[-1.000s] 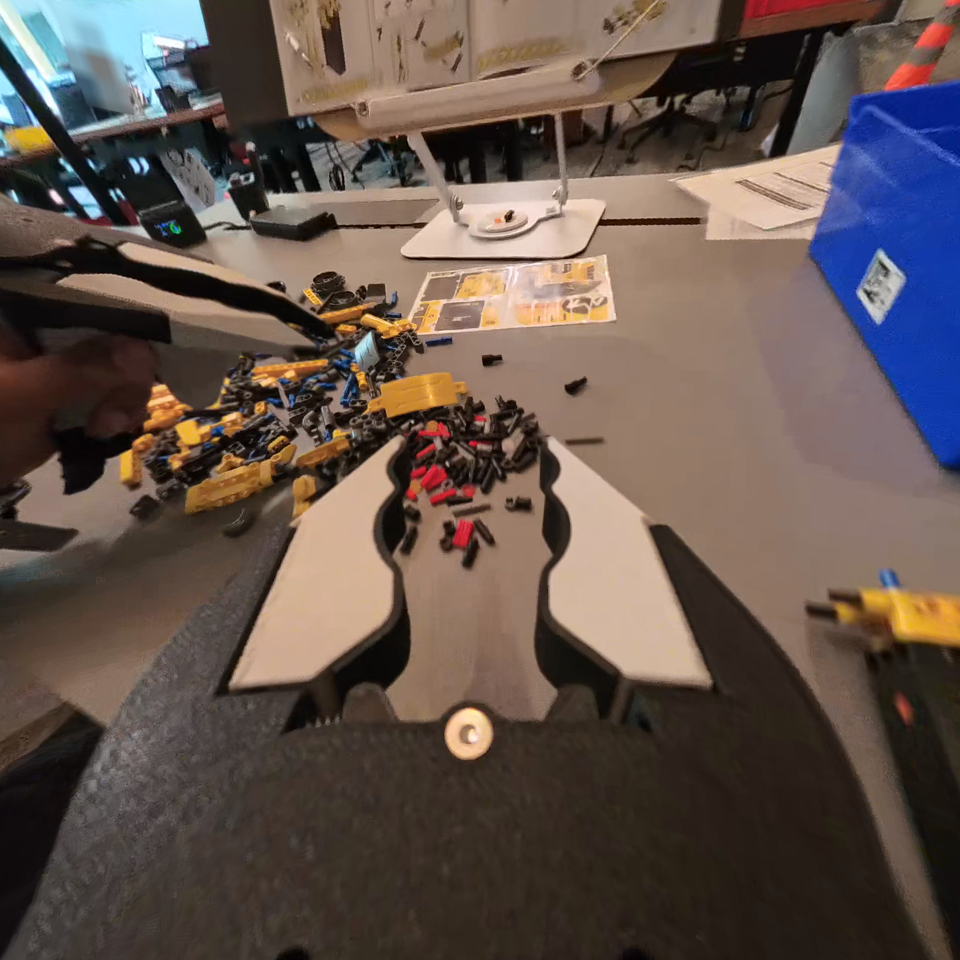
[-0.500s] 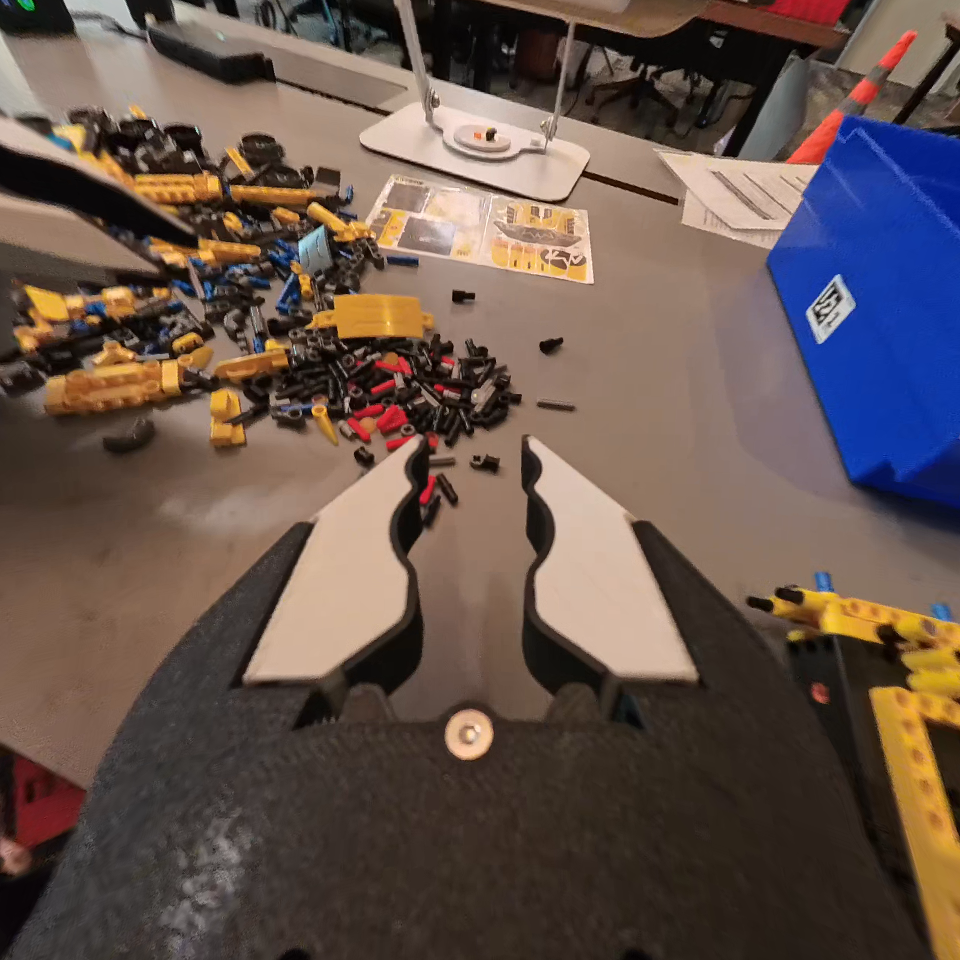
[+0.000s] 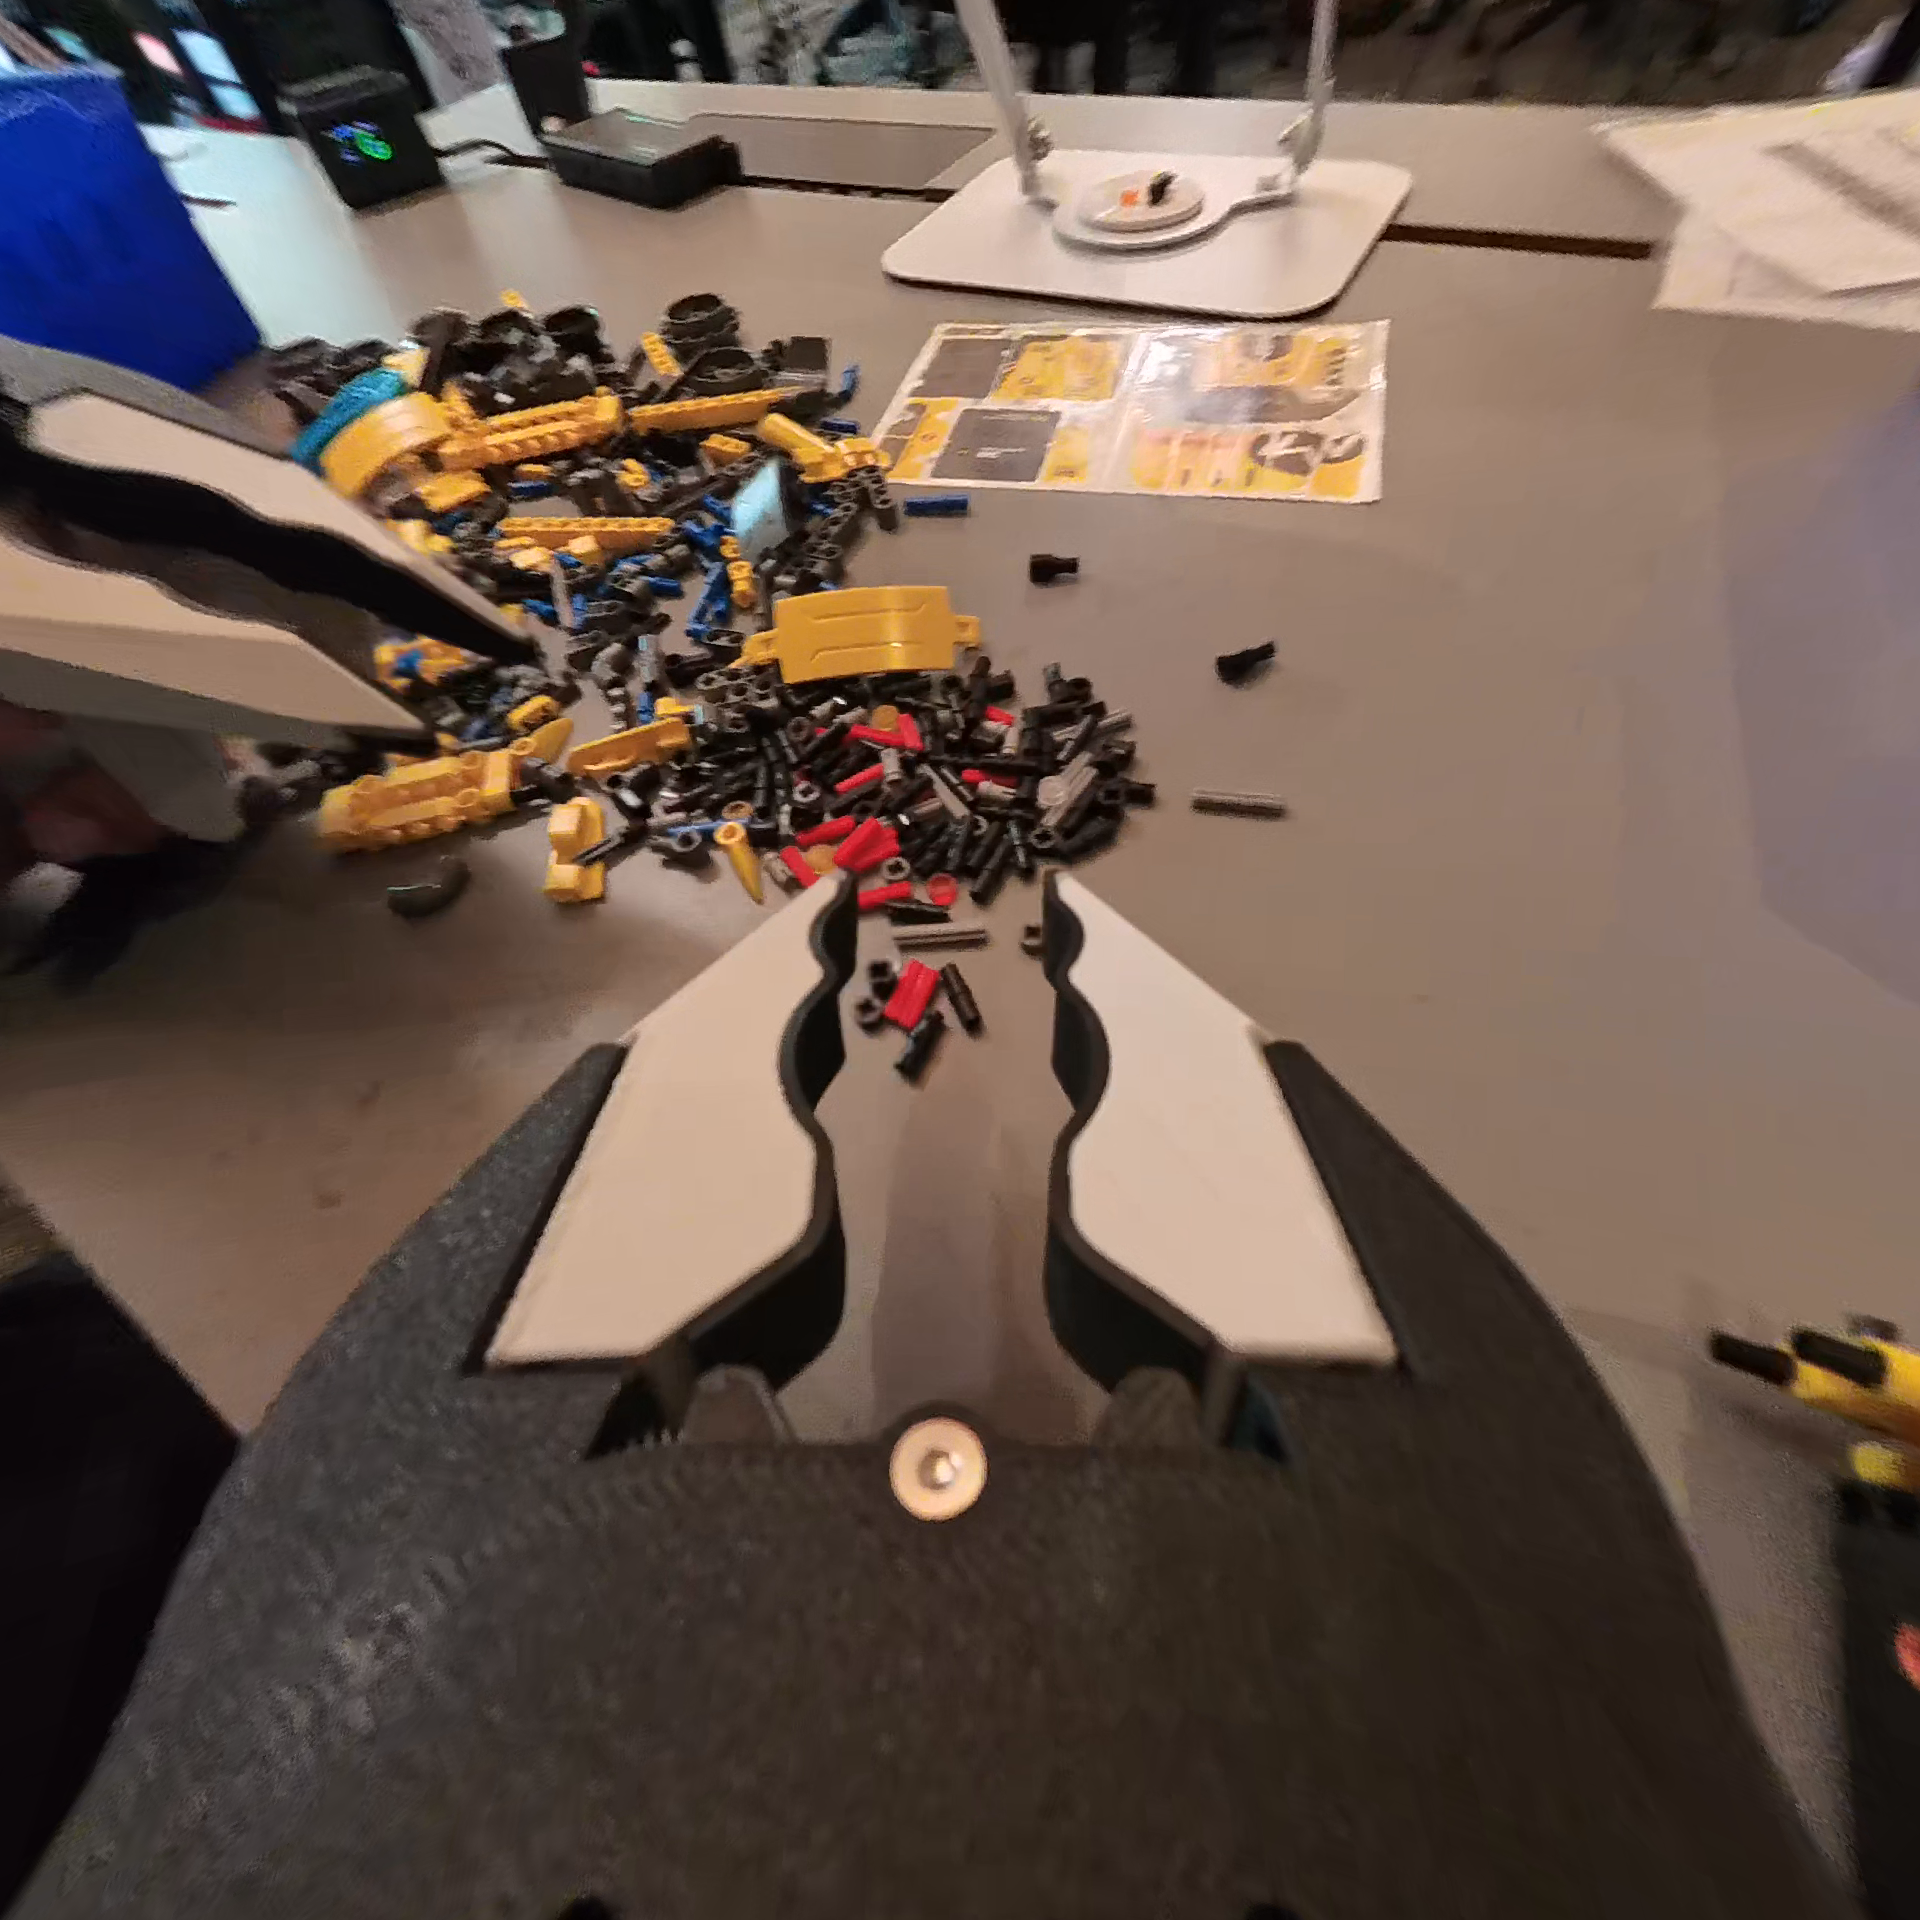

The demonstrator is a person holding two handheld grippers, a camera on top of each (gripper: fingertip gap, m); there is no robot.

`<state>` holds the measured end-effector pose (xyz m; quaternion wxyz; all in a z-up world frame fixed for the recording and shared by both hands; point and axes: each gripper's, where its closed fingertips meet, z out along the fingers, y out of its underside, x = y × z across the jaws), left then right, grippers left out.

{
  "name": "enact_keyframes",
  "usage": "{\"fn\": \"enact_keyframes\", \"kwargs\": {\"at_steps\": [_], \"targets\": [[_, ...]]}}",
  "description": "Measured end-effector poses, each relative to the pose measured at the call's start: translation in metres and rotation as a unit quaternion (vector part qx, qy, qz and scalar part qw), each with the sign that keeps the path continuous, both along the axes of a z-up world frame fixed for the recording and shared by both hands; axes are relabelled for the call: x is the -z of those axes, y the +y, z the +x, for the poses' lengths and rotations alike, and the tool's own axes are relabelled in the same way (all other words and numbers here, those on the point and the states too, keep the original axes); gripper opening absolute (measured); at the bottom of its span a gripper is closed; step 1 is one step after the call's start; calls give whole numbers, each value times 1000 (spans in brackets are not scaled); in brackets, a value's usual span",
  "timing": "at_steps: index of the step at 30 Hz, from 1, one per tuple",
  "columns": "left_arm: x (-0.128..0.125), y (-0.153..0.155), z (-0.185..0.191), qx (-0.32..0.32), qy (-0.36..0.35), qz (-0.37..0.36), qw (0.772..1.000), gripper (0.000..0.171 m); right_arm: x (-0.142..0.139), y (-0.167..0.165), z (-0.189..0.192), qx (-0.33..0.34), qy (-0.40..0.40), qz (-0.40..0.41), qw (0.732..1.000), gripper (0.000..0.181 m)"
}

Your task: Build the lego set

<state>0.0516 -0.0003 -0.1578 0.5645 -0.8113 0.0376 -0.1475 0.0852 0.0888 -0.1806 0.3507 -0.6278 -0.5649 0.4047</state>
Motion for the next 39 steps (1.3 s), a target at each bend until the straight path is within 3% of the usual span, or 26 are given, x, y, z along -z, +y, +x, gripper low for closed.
{"fn": "enact_keyframes", "kwargs": {"at_steps": [8, 13, 17, 23, 39], "targets": [[0, 2, -9, -18, 9, 1, 1000, 29, -29, 1, -8, -45, 98, -48, 993, 35], [-10, 1, -4, 4, -19, 28, 999, 29, -40, -4, -2, -43, 133, -1, 990, 35], [-18, 1, 2, 30, -63, 41, 997, 29, -38, -9, -3, -43, 125, 47, 990, 35], [-31, -3, 12, 55, -65, 71, 994, 29, -30, -15, -7, -52, 98, 84, 990, 35], [-19, -2, 10, 42, -34, 44, 998, 30, -31, -14, -7, -46, 102, 84, 990, 35]]}}
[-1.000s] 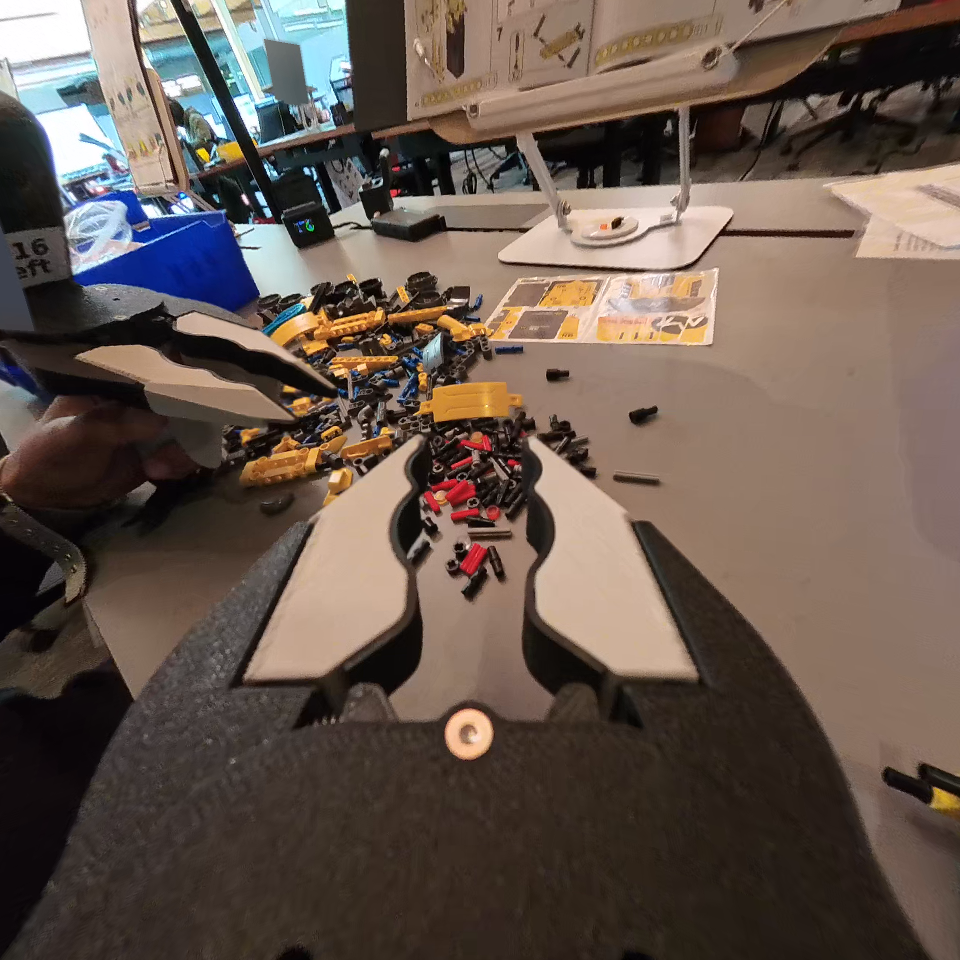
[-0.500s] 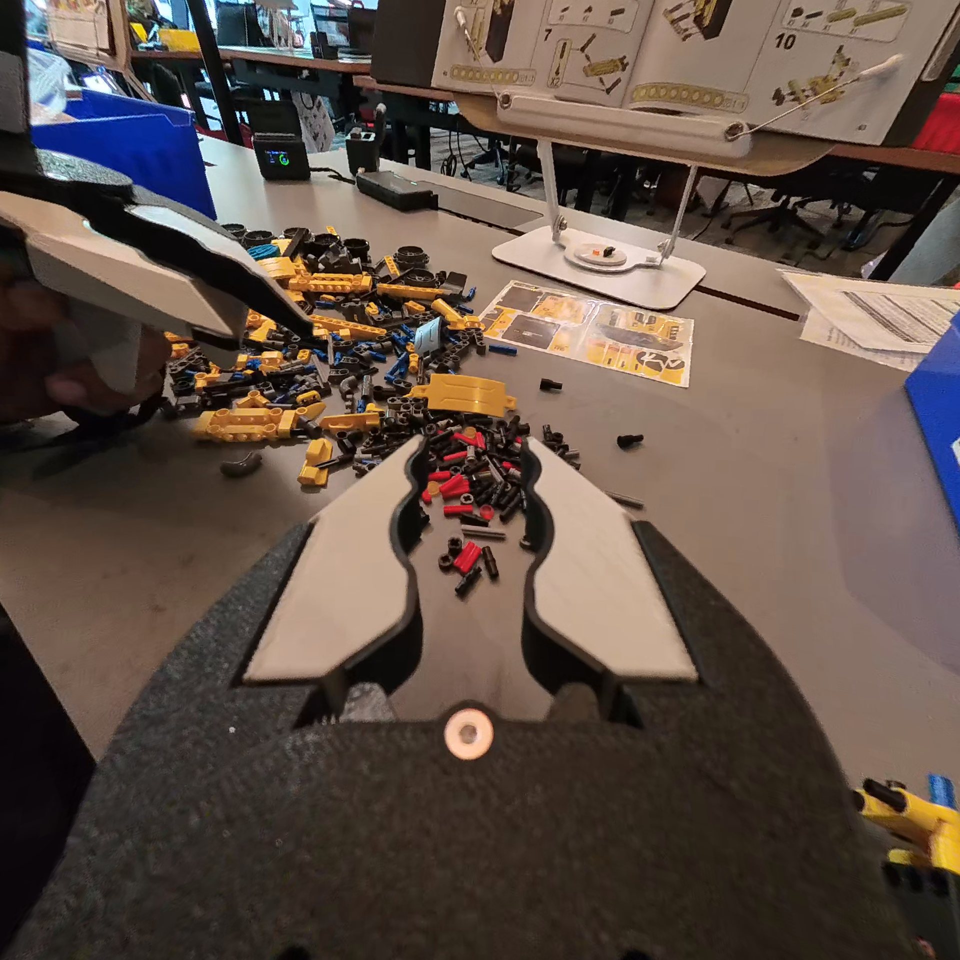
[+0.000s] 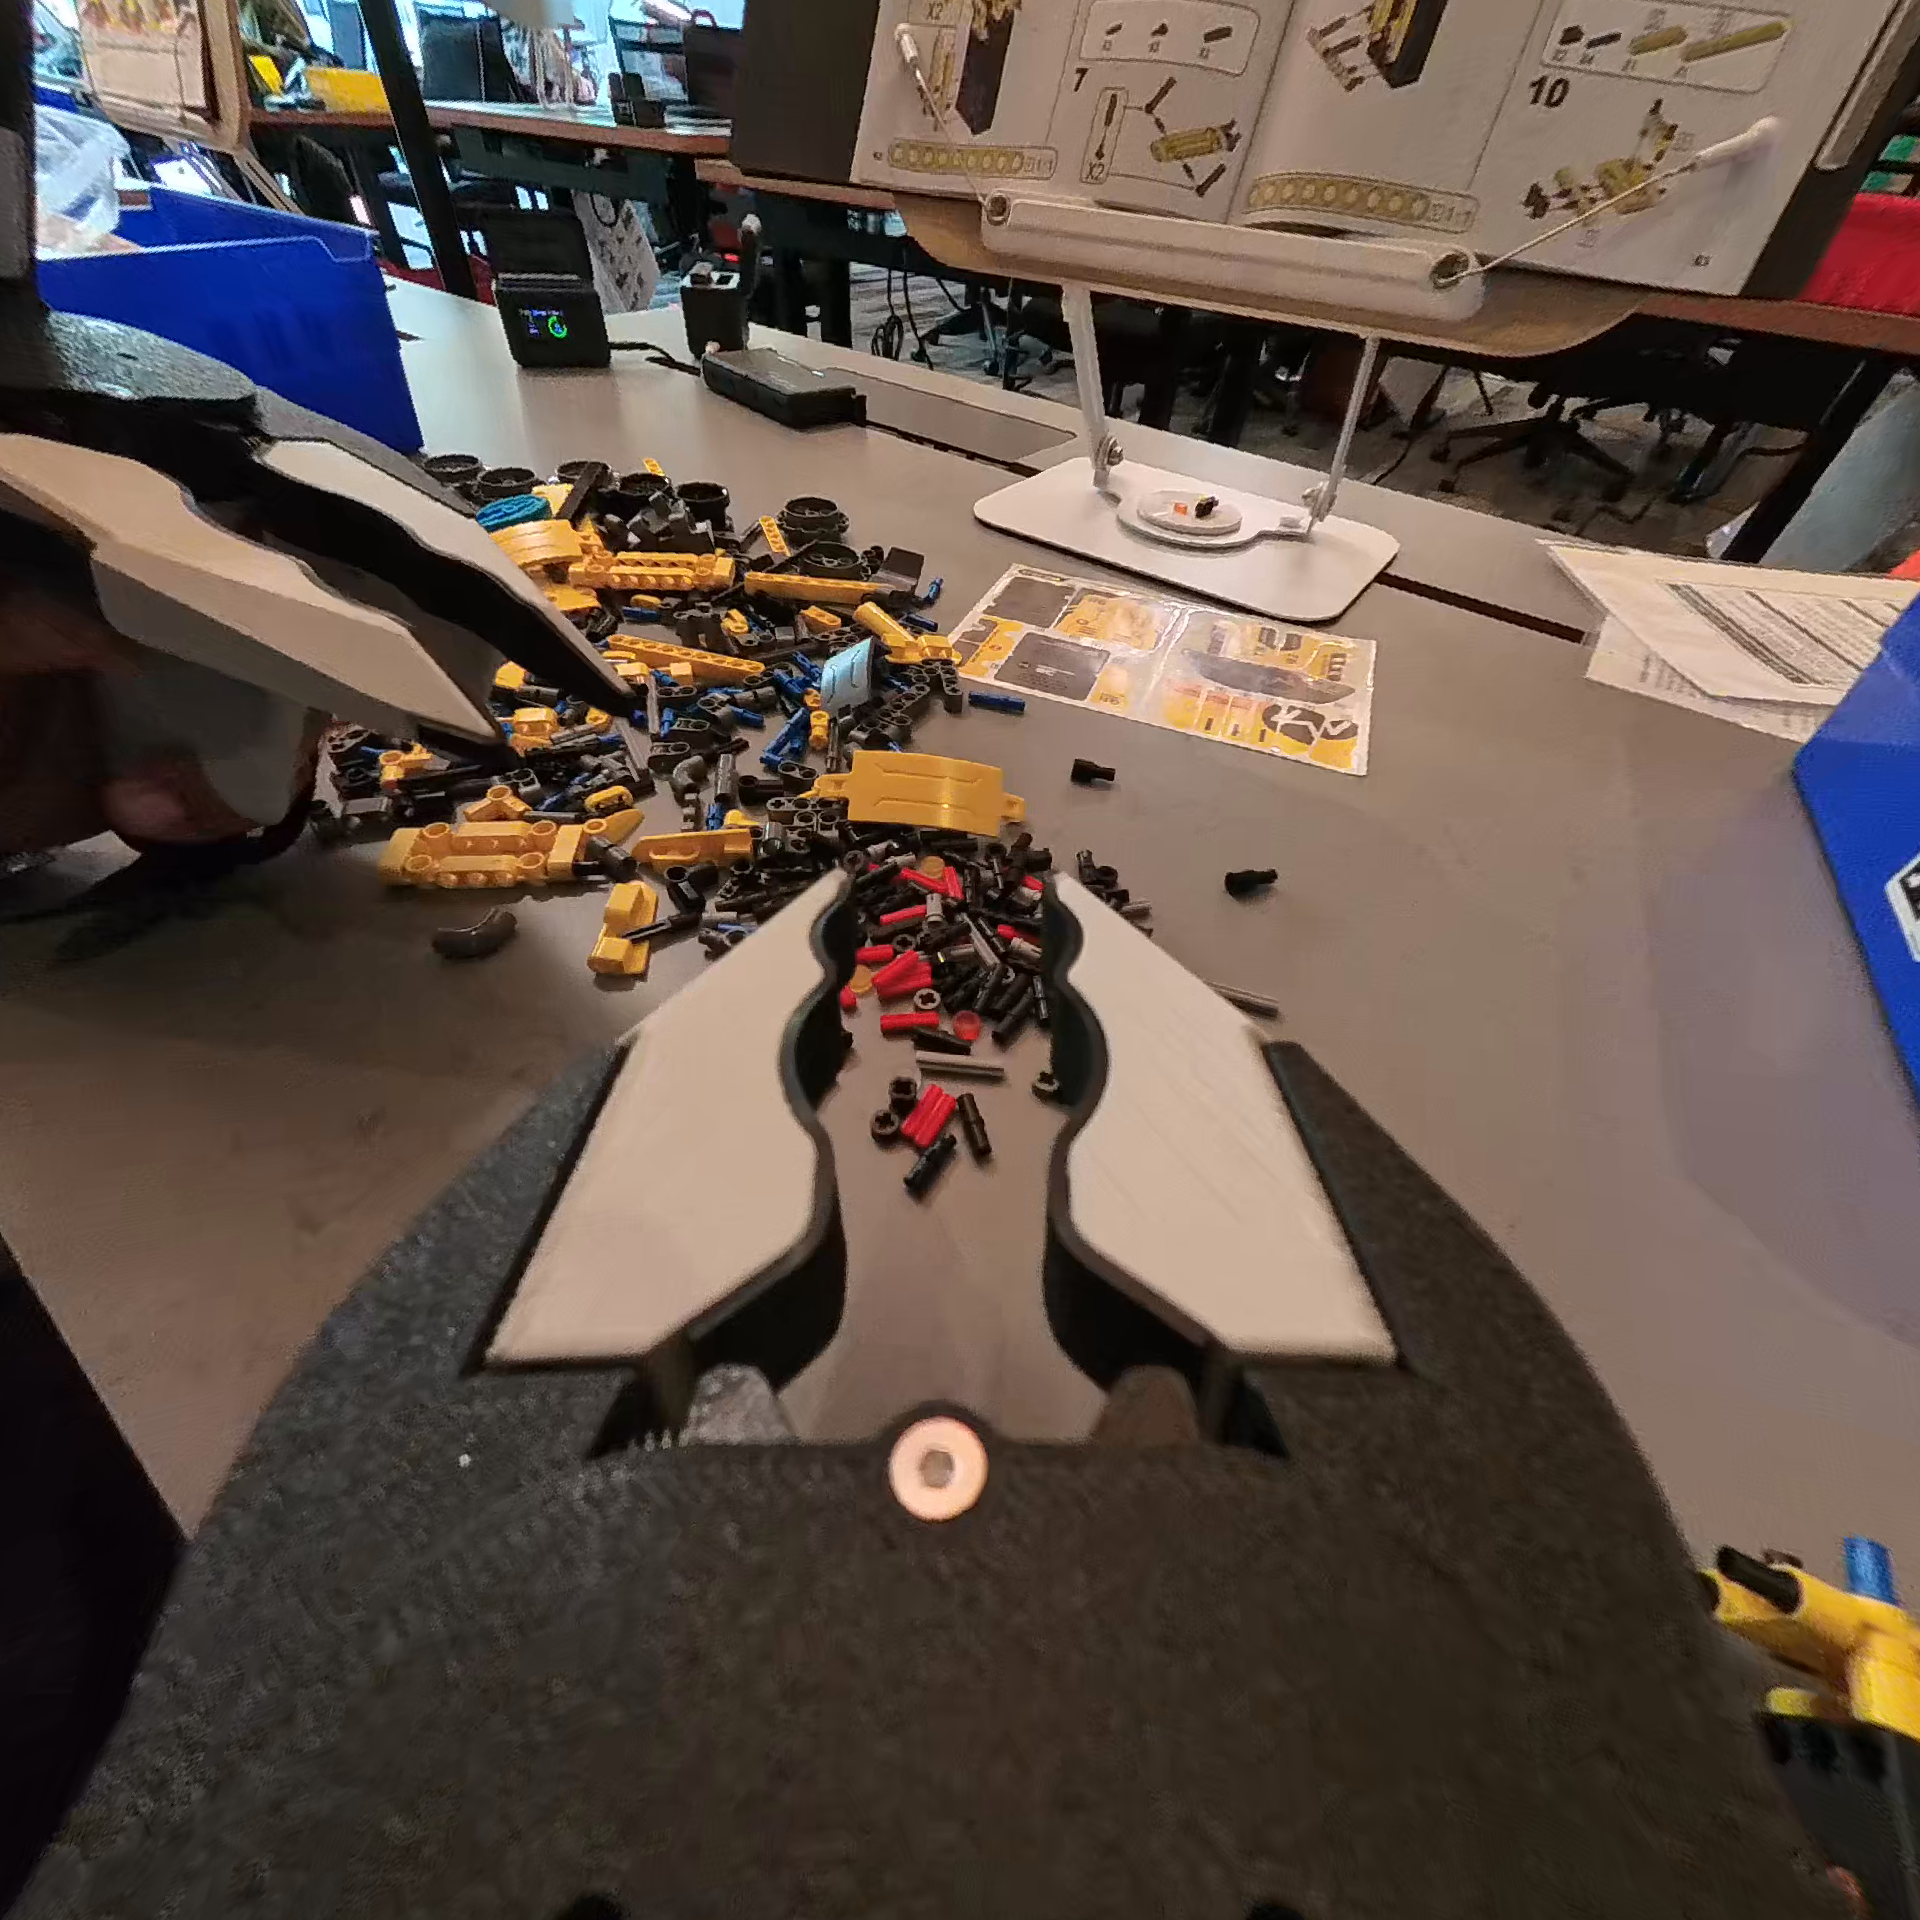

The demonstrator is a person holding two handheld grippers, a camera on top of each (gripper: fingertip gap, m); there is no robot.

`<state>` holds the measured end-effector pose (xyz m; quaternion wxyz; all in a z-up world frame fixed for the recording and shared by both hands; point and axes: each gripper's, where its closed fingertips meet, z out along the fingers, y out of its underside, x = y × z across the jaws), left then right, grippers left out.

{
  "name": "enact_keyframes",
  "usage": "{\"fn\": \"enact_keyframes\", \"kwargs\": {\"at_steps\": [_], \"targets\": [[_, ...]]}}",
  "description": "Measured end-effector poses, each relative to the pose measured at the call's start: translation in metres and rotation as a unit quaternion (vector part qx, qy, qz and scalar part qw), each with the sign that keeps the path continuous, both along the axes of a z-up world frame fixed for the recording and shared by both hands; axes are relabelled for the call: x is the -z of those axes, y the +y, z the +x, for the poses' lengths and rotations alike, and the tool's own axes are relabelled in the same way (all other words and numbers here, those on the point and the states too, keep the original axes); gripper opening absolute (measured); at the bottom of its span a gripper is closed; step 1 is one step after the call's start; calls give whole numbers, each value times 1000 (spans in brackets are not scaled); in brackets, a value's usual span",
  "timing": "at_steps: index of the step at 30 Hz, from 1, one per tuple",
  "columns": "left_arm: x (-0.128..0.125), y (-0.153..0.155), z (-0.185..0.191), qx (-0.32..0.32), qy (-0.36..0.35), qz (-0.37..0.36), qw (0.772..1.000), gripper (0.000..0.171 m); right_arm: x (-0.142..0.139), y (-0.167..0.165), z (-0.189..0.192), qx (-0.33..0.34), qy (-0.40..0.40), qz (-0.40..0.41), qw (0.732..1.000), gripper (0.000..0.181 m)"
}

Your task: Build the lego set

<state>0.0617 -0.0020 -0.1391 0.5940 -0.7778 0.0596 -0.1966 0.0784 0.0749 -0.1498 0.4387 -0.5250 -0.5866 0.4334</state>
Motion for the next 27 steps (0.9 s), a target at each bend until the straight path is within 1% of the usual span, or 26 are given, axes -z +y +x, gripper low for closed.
{"fn": "enact_keyframes", "kwargs": {"at_steps": [4, 11, 16, 22, 27], "targets": [[2, 0, -3, -11, 10, -1, 1000, 30, 6, -2, -3, -1, -19, 15, 1000, 34], [0, 0, -18, -50, 12, 5, 999, 30, 10, -8, -4, -3, -27, 57, 998, 33], [-1, -1, -19, -50, -3, 9, 999, 30, 16, -6, -6, 5, -49, 63, 997, 32], [-1, -1, -19, -51, 1, 9, 999, 30, 14, -6, -5, 2, -42, 59, 997, 32], [-20, -6, -30, -86, 15, 59, 994, 29, 16, -7, -6, 1, -48, 65, 997, 32]]}}
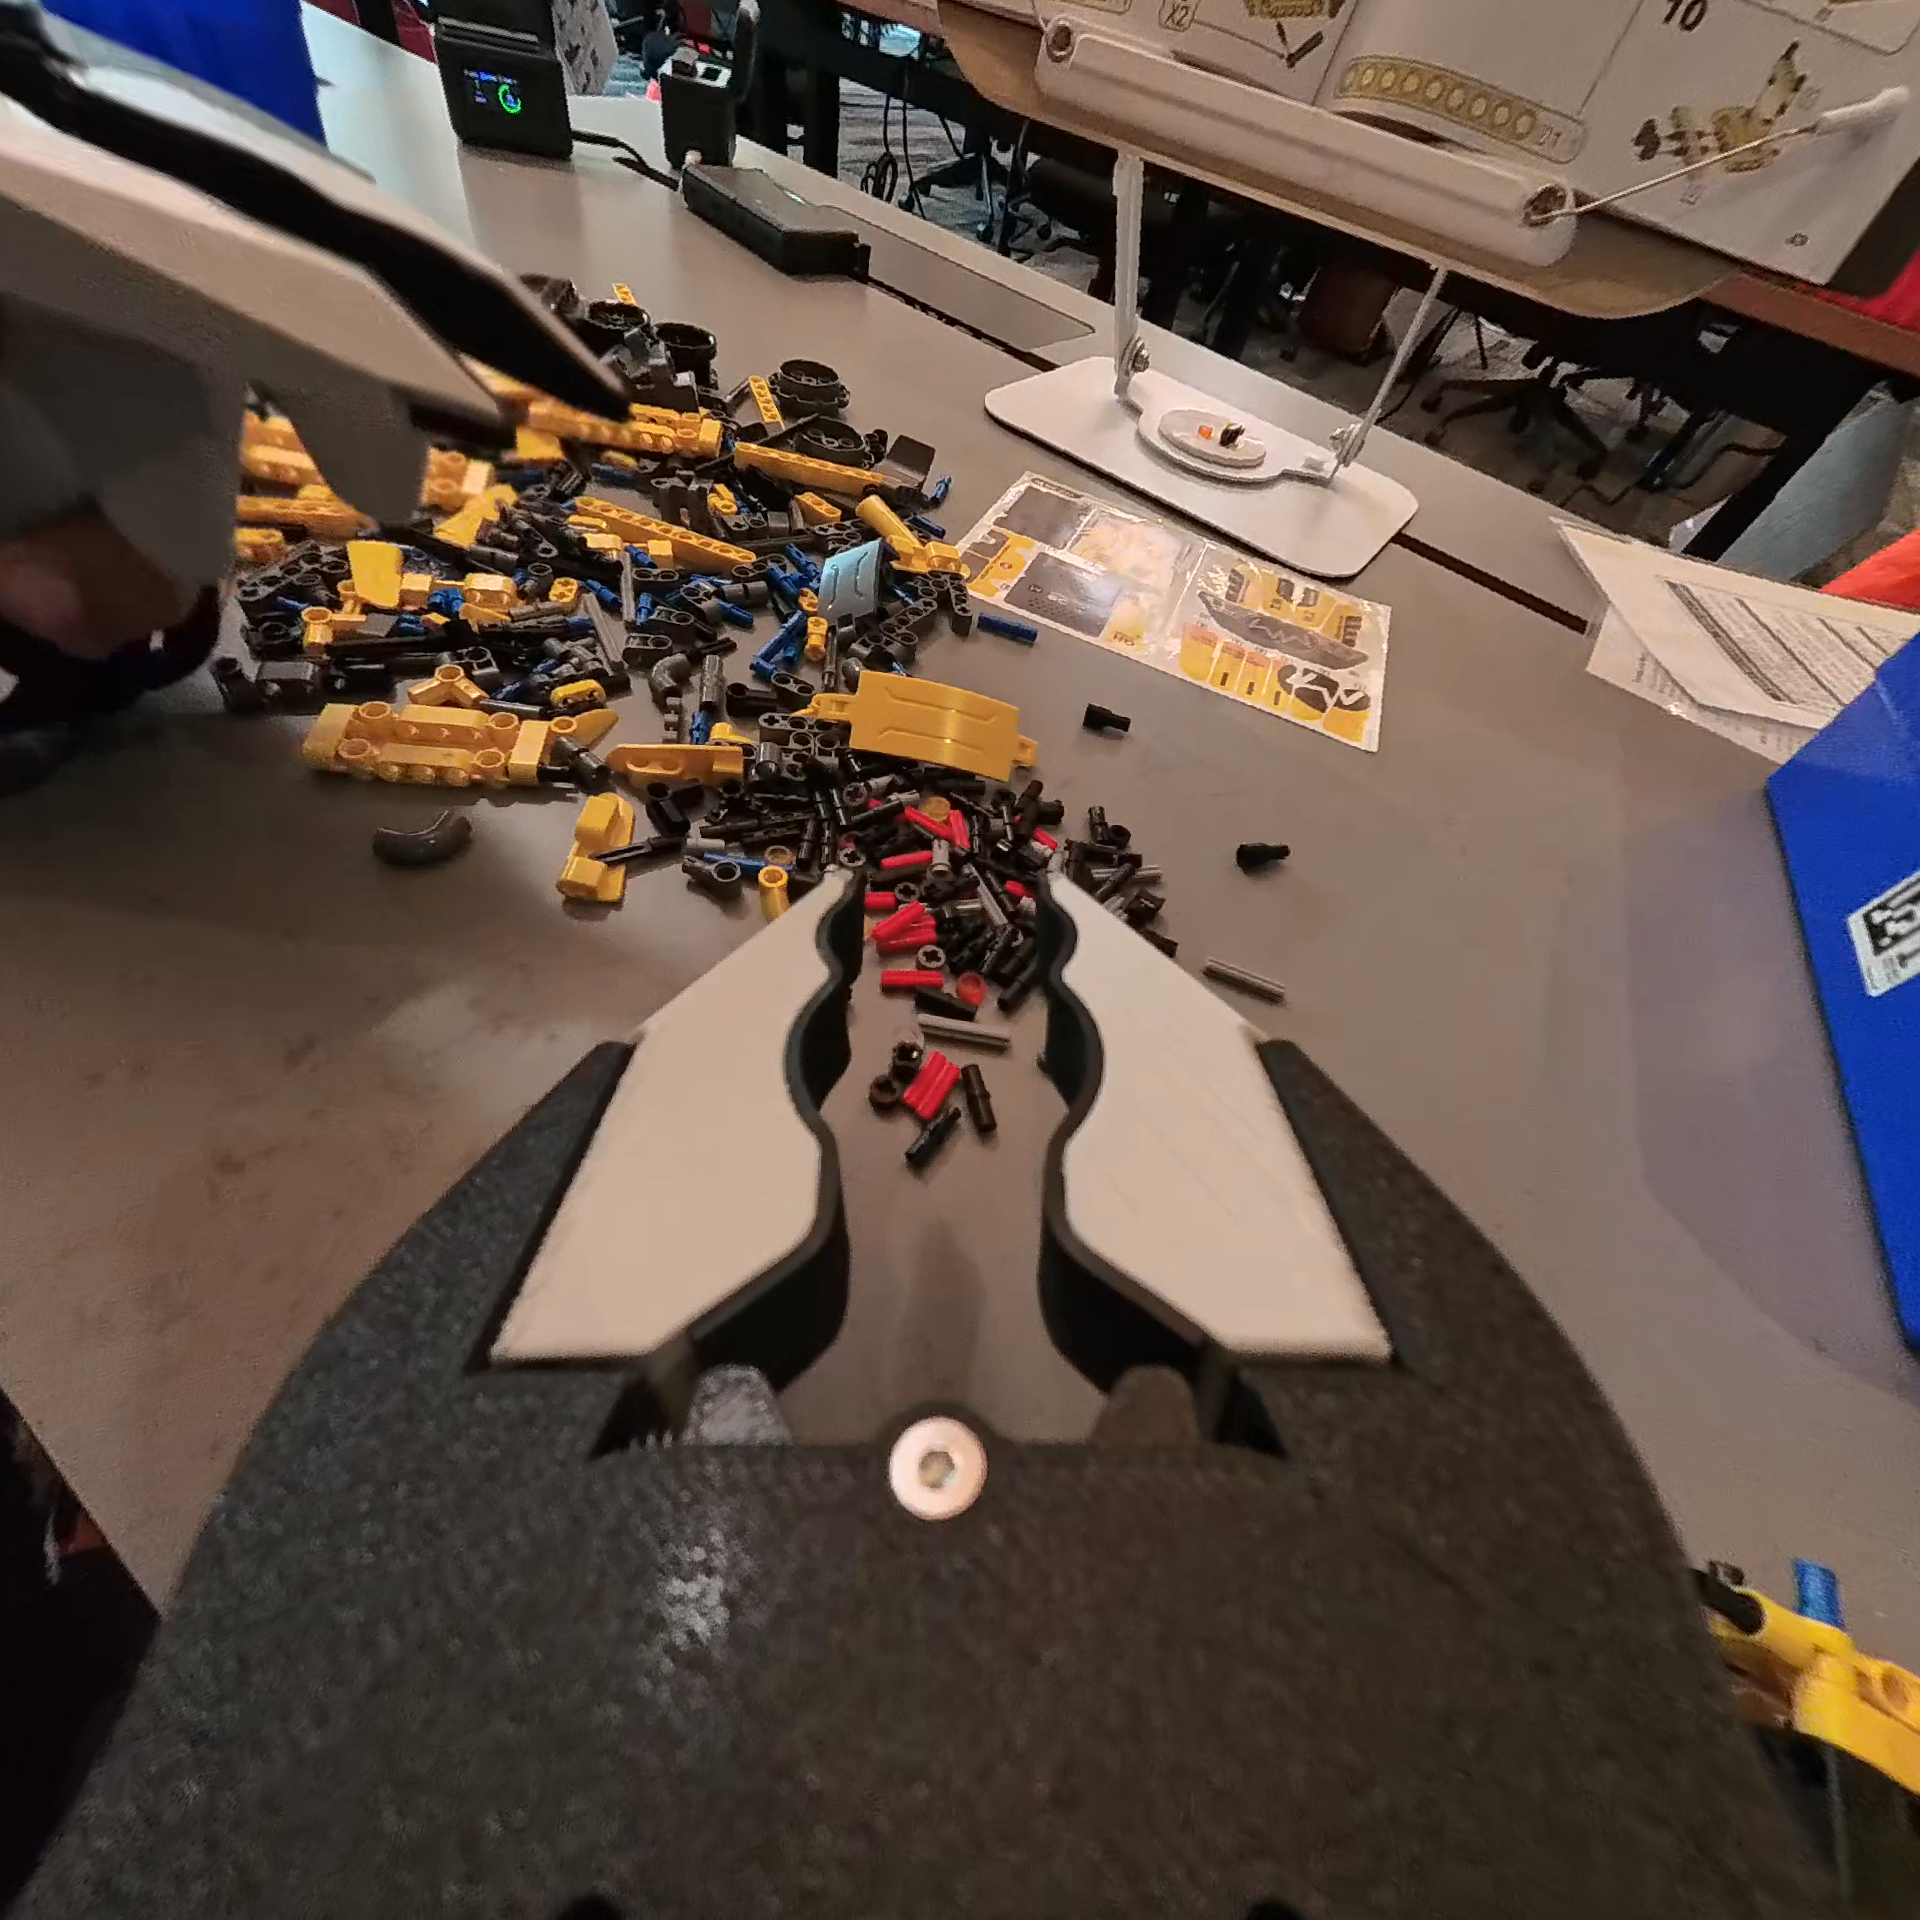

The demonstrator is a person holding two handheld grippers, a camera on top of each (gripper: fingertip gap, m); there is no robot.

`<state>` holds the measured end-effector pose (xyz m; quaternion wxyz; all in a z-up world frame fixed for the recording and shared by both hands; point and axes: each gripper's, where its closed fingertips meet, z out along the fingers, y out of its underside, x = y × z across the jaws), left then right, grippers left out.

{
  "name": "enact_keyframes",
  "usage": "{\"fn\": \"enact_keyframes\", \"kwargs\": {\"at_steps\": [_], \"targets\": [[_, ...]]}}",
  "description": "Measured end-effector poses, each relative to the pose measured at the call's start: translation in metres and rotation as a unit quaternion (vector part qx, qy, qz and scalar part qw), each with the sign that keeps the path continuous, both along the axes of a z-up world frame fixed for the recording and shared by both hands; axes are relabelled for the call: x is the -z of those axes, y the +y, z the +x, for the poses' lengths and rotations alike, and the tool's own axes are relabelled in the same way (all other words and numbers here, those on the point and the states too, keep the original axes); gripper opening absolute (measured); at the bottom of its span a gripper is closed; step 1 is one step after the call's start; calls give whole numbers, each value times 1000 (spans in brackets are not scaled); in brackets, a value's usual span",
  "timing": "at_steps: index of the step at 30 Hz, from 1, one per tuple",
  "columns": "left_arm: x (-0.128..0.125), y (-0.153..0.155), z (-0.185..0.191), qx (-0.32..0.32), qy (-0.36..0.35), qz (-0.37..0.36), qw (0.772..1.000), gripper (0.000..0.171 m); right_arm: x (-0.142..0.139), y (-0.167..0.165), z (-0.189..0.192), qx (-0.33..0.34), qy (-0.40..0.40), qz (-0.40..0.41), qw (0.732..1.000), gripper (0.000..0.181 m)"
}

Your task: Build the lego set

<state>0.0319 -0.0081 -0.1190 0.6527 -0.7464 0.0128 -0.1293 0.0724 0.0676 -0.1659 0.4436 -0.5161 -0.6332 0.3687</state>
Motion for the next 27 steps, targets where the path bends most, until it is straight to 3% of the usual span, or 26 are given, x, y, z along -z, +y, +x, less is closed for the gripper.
{"fn": "enact_keyframes", "kwargs": {"at_steps": [9, 22, 27], "targets": [[-6, -3, -5, 3, -39, 15, 999, 29, 9, -4, -3, -5, -25, 25, 999, 32], [1, 0, -2, 4, -26, -2, 1000, 29, -20, 13, 7, -11, 56, -118, 991, 32], [2, 1, -4, -4, -13, -3, 1000, 29, -22, 12, 9, -14, 64, -116, 991, 32]]}}
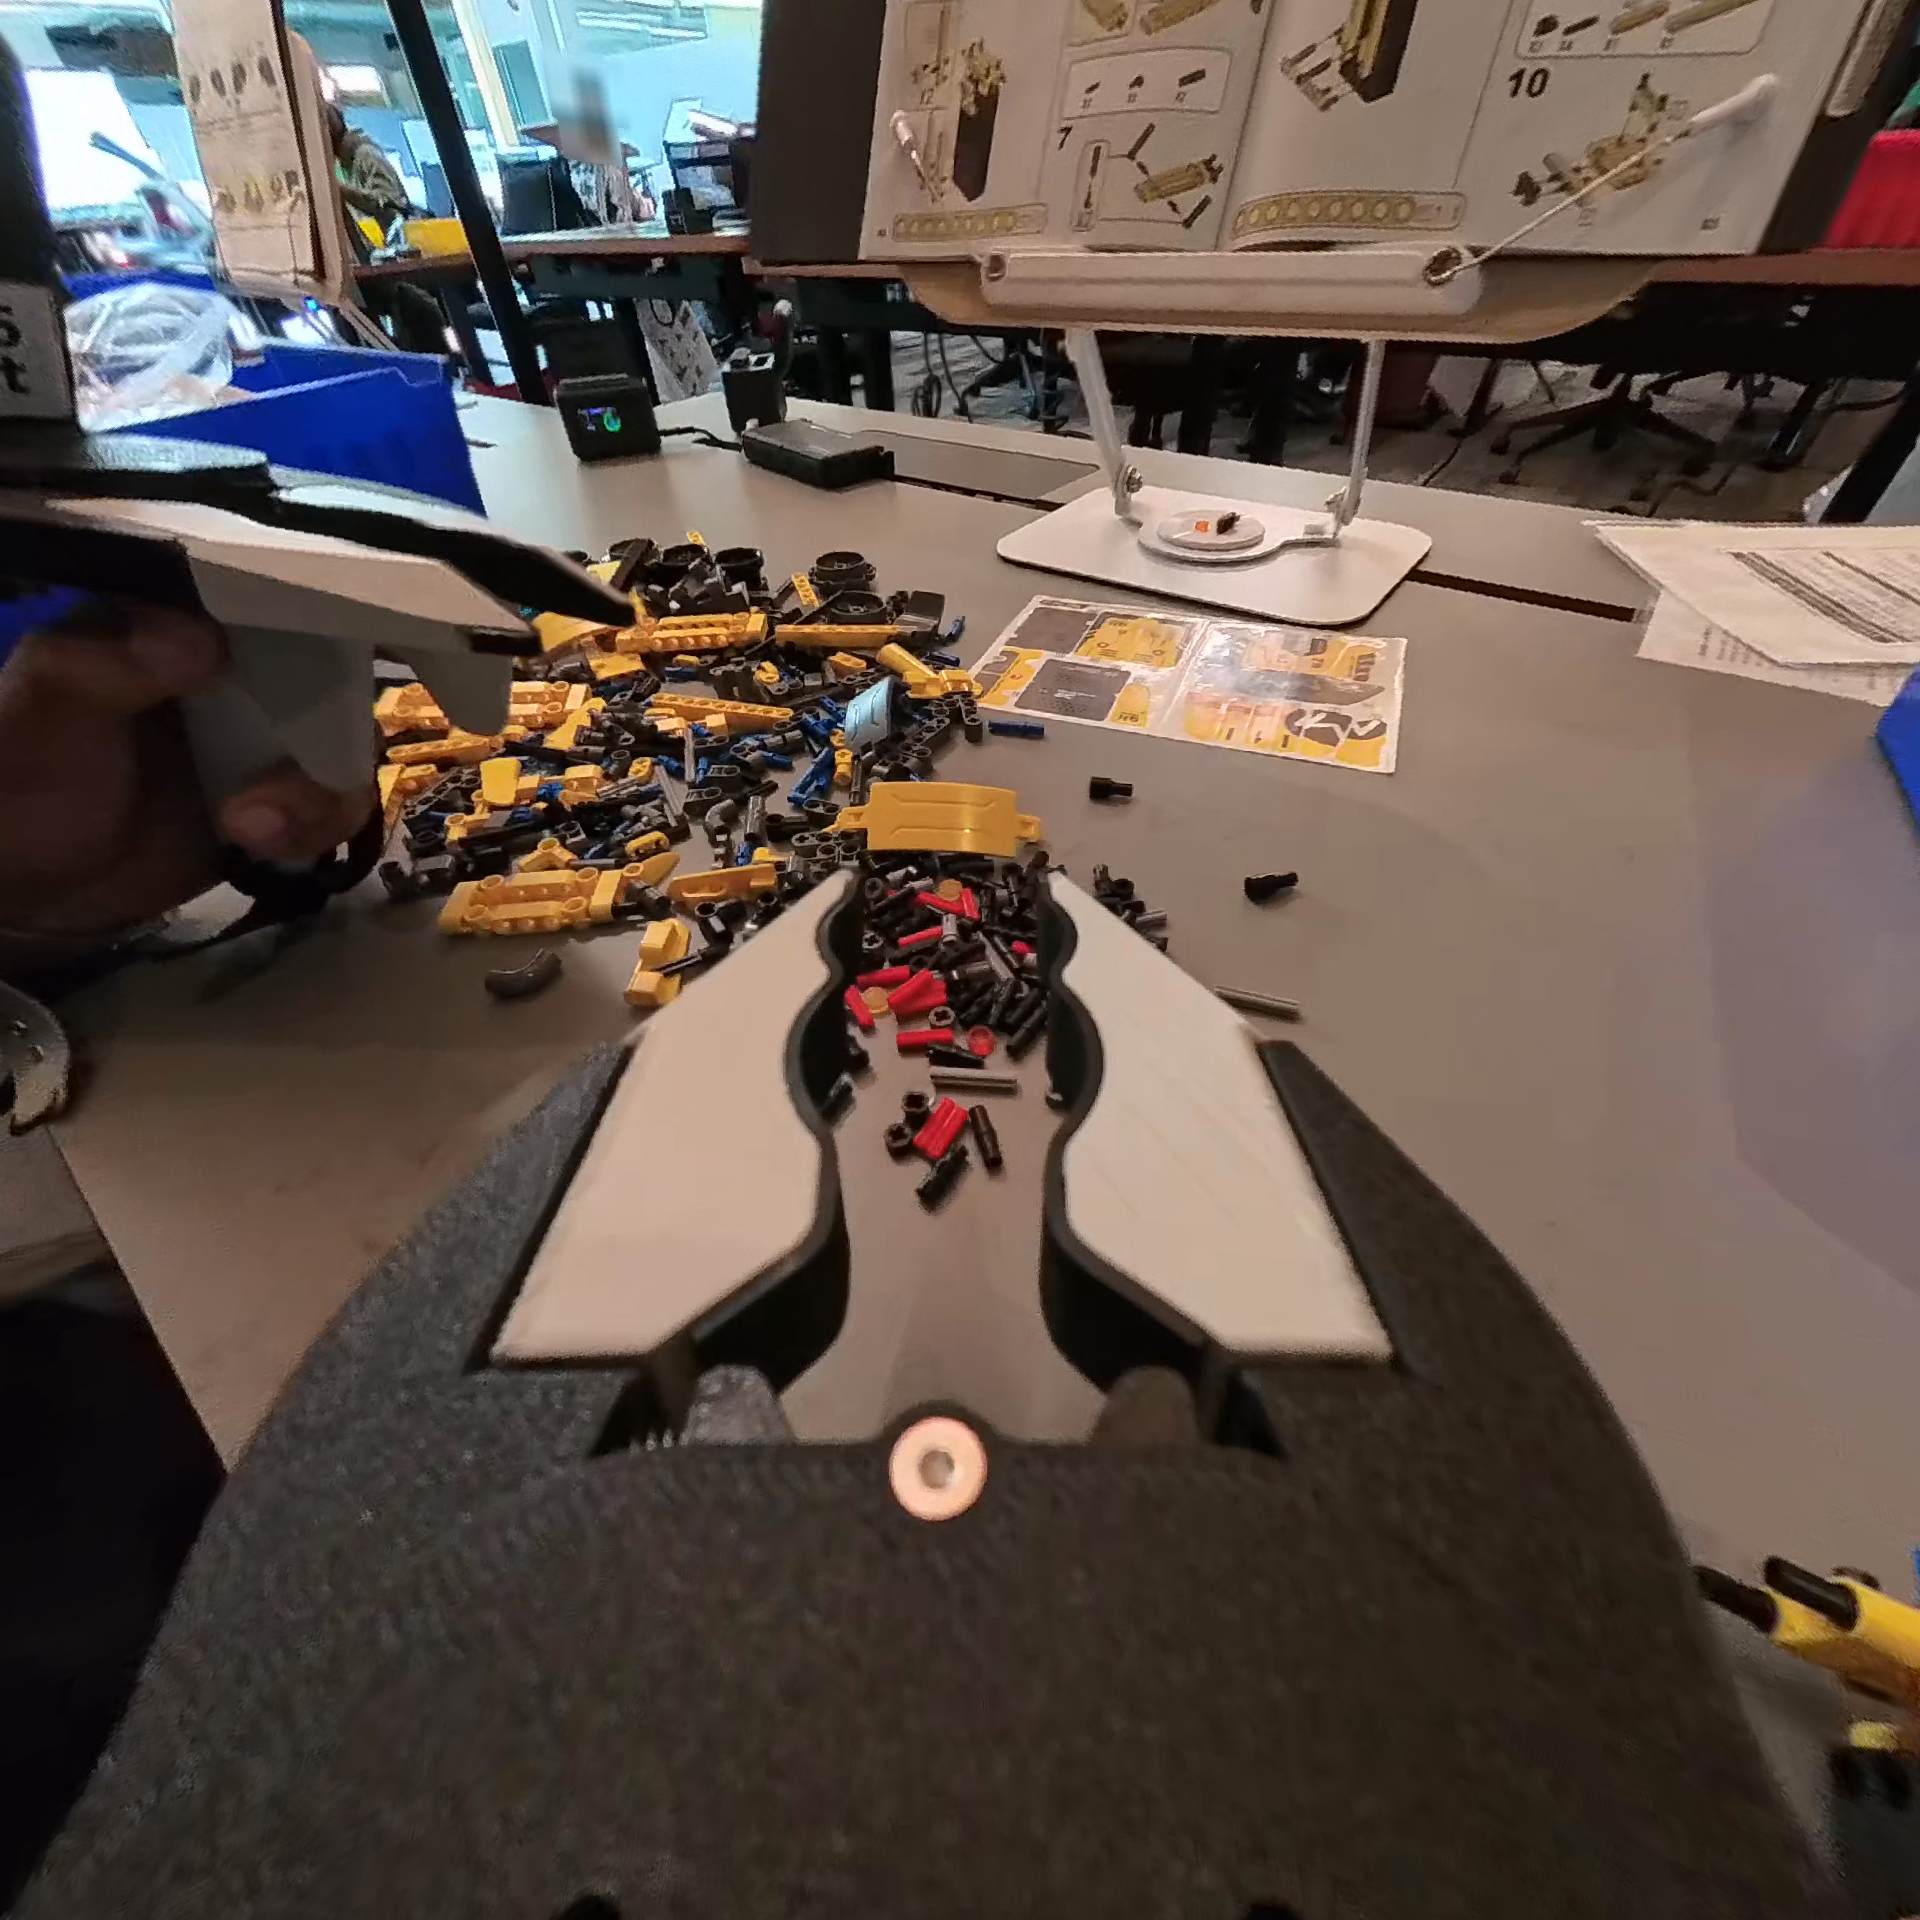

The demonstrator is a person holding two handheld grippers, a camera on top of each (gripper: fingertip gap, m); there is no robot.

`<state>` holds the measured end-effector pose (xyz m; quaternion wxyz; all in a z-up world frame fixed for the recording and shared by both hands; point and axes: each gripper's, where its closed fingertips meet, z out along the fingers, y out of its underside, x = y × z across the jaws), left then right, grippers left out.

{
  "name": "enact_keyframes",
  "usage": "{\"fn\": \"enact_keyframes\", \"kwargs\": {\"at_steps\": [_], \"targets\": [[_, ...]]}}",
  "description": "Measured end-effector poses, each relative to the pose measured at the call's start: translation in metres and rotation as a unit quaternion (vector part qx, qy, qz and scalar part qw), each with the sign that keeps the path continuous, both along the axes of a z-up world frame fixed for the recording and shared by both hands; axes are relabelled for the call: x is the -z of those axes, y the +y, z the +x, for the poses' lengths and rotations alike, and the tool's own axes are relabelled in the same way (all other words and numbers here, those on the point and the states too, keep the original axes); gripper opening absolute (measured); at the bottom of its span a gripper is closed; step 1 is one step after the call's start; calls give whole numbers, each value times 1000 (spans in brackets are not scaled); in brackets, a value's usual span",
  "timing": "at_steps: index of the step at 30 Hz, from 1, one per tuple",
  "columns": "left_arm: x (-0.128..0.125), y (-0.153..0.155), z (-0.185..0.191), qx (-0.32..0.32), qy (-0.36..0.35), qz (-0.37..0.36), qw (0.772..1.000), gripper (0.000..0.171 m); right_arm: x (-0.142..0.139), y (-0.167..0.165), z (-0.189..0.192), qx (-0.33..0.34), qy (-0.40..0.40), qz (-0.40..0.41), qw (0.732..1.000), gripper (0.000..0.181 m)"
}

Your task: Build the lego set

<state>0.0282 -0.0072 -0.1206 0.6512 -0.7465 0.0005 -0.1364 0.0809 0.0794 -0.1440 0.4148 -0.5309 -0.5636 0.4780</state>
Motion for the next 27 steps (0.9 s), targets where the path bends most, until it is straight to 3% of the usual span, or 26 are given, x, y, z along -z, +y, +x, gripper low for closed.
{"fn": "enact_keyframes", "kwargs": {"at_steps": [9, 15, 27], "targets": [[2, 1, 1, 1, 6, -5, 1000, 29, 12, -11, -5, -7, -34, 59, 998, 32], [-6, -3, -18, -55, 10, 17, 998, 29, 1, -43, 2, -92, 11, 84, 992, 33], [-4, -2, -17, -63, 40, 9, 997, 29, 9, -48, -1, -98, -10, 107, 989, 32]]}}
